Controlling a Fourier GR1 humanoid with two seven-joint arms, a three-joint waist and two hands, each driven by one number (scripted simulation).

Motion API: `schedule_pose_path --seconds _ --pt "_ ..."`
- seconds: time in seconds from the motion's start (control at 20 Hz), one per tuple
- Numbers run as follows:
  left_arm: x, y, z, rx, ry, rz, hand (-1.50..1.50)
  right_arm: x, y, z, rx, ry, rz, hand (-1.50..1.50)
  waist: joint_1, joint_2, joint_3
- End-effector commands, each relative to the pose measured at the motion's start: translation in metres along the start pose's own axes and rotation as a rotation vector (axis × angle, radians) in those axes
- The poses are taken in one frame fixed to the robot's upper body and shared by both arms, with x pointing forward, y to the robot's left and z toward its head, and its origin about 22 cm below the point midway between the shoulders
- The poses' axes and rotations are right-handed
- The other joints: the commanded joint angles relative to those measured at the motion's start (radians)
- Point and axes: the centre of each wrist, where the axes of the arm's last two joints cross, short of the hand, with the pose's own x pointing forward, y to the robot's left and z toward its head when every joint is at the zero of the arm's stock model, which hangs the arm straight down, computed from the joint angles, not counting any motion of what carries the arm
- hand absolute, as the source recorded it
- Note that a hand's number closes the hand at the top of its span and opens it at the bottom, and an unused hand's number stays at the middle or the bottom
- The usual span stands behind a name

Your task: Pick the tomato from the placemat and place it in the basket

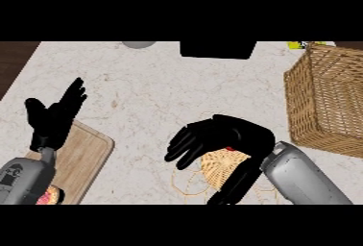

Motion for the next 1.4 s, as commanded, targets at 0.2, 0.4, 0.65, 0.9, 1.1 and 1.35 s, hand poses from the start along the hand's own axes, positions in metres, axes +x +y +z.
schedule_pose_path --seconds 0.2,0.4,0.65,0.9,1.1,1.35 --pt "-0.012 0.021 0.017 0.046 0.045 0.025 0.00 0.048 -0.005 -0.020 0.194 0.187 0.118 -1.50 -0.058 -0.020 -0.003" --pt "-0.002 0.018 0.005 0.032 0.038 0.023 0.00 0.084 -0.054 -0.046 0.266 0.344 0.444 -1.50 -0.063 -0.018 -0.004" --pt "0.008 0.021 0.001 0.034 0.039 0.022 0.00 0.118 -0.092 -0.072 0.192 0.569 0.742 -1.50 -0.052 -0.014 -0.004" --pt "0.003 0.009 0.008 0.006 0.030 0.011 0.00 0.135 -0.136 -0.092 0.337 0.704 0.720 -1.50 -0.028 -0.007 -0.003" --pt "0.006 0.018 0.002 0.033 0.035 0.027 0.00 0.133 -0.147 -0.074 0.508 0.753 0.605 -1.50 -0.045 -0.005 -0.002" --pt "0.008 0.022 0.012 0.029 0.016 0.009 0.00 0.159 -0.182 -0.047 0.506 0.742 0.524 -1.50 -0.044 -0.006 -0.002"
